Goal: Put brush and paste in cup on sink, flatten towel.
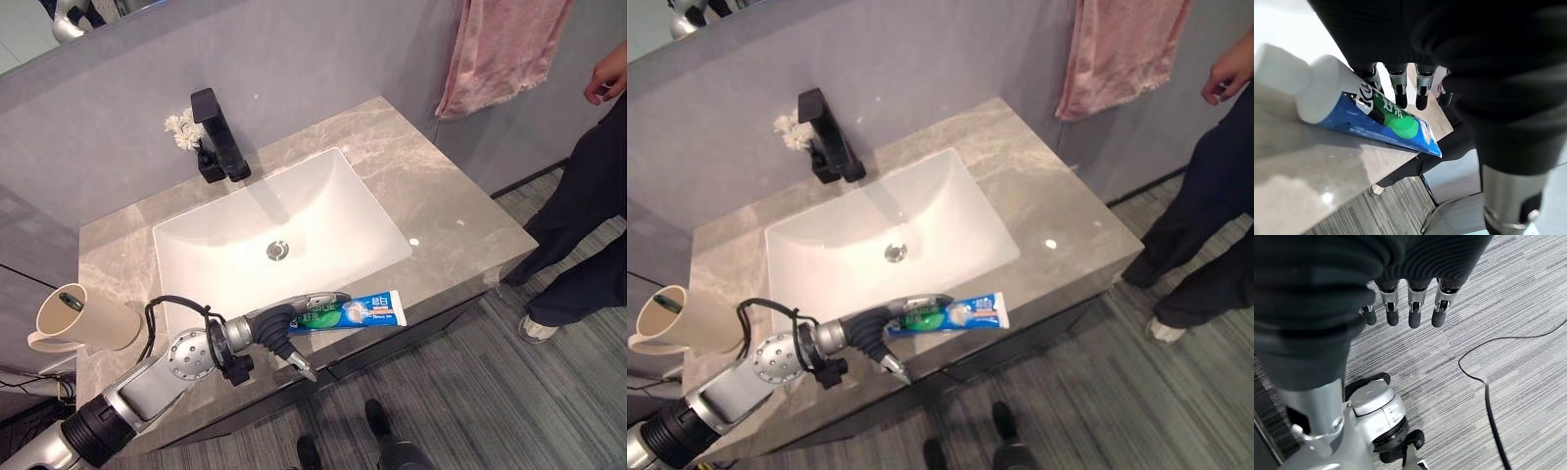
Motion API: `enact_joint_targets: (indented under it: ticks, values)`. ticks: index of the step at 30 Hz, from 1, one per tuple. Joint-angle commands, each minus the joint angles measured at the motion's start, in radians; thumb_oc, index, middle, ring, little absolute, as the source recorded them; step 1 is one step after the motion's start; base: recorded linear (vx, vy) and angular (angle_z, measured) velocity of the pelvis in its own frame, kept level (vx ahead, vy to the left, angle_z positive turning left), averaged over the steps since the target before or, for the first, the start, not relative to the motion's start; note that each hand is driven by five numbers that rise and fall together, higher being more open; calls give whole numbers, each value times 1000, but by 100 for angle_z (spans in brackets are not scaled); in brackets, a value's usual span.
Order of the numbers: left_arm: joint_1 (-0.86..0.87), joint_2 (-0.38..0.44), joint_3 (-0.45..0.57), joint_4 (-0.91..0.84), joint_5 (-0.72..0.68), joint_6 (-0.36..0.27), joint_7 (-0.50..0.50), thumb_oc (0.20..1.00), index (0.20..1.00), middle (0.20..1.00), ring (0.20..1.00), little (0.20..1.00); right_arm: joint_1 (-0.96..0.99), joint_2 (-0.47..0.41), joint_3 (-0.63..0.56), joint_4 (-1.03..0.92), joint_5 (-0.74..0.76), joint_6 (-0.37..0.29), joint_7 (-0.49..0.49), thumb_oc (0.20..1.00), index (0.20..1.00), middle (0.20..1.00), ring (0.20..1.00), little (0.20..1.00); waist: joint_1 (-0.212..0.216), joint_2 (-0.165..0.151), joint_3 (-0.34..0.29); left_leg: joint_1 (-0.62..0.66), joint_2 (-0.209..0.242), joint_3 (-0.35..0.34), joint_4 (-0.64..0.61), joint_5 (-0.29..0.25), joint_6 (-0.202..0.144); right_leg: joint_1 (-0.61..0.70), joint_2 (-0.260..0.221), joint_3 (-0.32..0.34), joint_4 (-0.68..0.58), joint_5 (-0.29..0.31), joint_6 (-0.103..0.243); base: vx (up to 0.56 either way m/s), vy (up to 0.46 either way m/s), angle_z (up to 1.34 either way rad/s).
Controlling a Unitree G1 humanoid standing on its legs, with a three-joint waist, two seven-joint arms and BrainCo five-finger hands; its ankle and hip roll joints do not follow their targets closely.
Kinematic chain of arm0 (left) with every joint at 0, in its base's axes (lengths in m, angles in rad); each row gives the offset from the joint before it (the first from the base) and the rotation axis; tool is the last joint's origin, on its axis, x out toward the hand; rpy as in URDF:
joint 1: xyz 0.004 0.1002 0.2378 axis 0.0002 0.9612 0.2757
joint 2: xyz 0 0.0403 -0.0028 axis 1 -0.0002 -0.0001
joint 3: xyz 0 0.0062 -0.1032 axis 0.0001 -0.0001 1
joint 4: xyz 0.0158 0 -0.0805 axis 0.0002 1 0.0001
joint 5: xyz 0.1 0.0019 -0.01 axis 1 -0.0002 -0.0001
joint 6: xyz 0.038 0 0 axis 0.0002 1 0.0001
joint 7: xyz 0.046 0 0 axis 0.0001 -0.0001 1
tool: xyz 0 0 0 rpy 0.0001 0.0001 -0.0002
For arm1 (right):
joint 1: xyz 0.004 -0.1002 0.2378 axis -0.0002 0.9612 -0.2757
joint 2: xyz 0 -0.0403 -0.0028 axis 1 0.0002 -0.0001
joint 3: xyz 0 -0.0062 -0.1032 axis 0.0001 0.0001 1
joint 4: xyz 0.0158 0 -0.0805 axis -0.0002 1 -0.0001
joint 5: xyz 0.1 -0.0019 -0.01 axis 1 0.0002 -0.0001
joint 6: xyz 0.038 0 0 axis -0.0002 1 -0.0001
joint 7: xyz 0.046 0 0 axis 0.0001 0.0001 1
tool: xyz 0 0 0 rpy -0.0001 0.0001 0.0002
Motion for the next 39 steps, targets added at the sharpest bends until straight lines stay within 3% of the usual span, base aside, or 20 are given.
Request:
enact_joint_targets:
  ticks: [1, 2, 3, 20, 31, 39]
  values:
    - [-41, -6, -22, -27, -34, -25, -9, 1000, 1000, 1000, 1000, 1000, 26, -1, 28, -1, 23, -11, -18, 1000, 1000, 1000, 1000, 1000, -10, -43, -43, -27, 62, -105, 8, -10, -18, -24, -66, 12, 7, -47, 85, 0, 0, 0]
    - [397, 246, 748, -105, 311, 90, 37, 1000, 1000, 1000, 1000, 1000, -15, 64, 171, -92, -211, 49, 62, 1000, 1000, 1000, 1000, 1000, 182, -249, -24, -188, -17, -353, 21, 51, -24, 66, -173, -446, 74, -87, 109, 25, -4, -72]
    - [419, 239, 766, -104, 309, 91, 42, 1000, 1000, 1000, 1000, 1000, -15, 64, 167, -85, -212, 51, 61, 1000, 1000, 1000, 1000, 1000, 182, -238, -25, -178, -18, -344, 18, 48, -24, 72, -176, -444, 69, -89, 109, 26, 0, -103]
    - [456, 241, 827, -178, 265, 77, 46, 1000, 1000, 1000, 1000, 1000, -3, 73, 169, -54, -224, 59, 65, 1000, 1000, 1000, 1000, 1000, 165, -235, -34, -151, -22, -311, 9, 28, -17, 85, -186, -424, 60, -88, 118, 12, 7, 7]
    - [281, 195, 675, -286, 144, 70, 28, 1000, 1000, 1000, 1000, 1000, -6, 79, 164, -27, -201, 55, 56, 1000, 1000, 1000, 1000, 1000, 135, -219, -49, -109, -16, -279, 8, 9, -12, 106, -185, -398, 49, -89, 119, 6, 2, -6]
    - [283, 184, 639, -288, 132, 81, 7, 1000, 1000, 1000, 1000, 1000, 6, 72, 149, -11, -197, 58, 62, 1000, 1000, 1000, 1000, 1000, 125, -205, -33, -85, -7, -250, 8, 3, -11, 106, -183, -367, 52, -91, 116, -5, -11, -17]
